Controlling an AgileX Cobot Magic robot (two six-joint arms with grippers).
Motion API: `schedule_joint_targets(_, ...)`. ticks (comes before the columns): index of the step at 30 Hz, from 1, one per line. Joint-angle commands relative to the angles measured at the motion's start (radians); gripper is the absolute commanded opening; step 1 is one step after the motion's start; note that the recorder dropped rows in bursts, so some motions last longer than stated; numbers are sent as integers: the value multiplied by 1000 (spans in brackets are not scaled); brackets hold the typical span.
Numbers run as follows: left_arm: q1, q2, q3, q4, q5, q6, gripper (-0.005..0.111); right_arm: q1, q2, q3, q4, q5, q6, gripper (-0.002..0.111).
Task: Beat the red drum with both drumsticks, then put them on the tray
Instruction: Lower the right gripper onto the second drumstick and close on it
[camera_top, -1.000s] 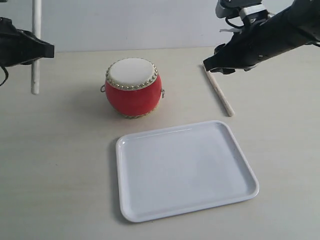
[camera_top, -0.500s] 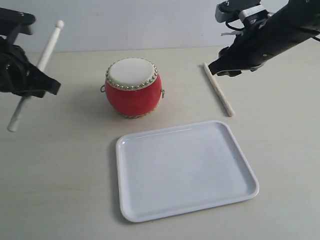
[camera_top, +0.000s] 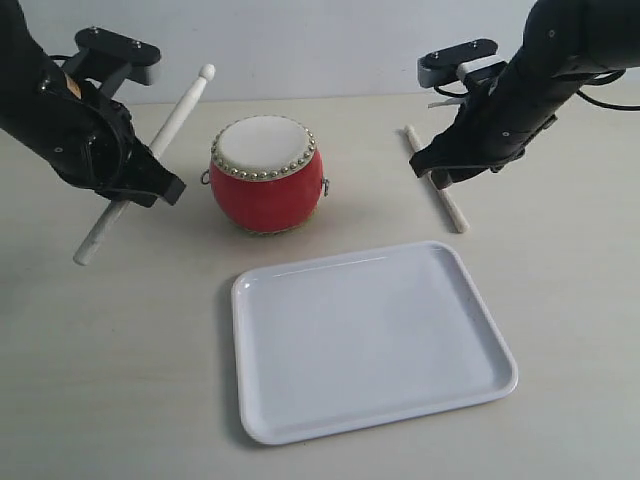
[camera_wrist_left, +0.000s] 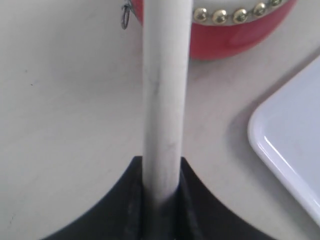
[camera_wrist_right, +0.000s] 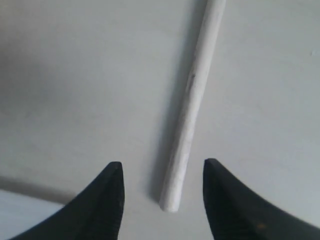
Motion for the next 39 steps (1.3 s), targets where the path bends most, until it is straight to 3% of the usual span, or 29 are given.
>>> schedule_joint_targets(1,-7,23,-25,-4,12,4,0,-6,70,-63,-28,11,16,48)
schedule_joint_targets(9,-7,25,-25,-4,23,4,0,-6,206,-197,-52,42,67,42)
schedule_joint_targets(19,-7,25,-25,-7,32,2,0,-6,244,-403,-137,388,167,42)
schedule_joint_targets(28,-7,25,-25,-4,70,6,0,-6,272,-616,-77,529,194,42)
schedule_joint_targets(39,-7,25,-25,-6,84,4,0,-11,370,-633,-79,573,227,42)
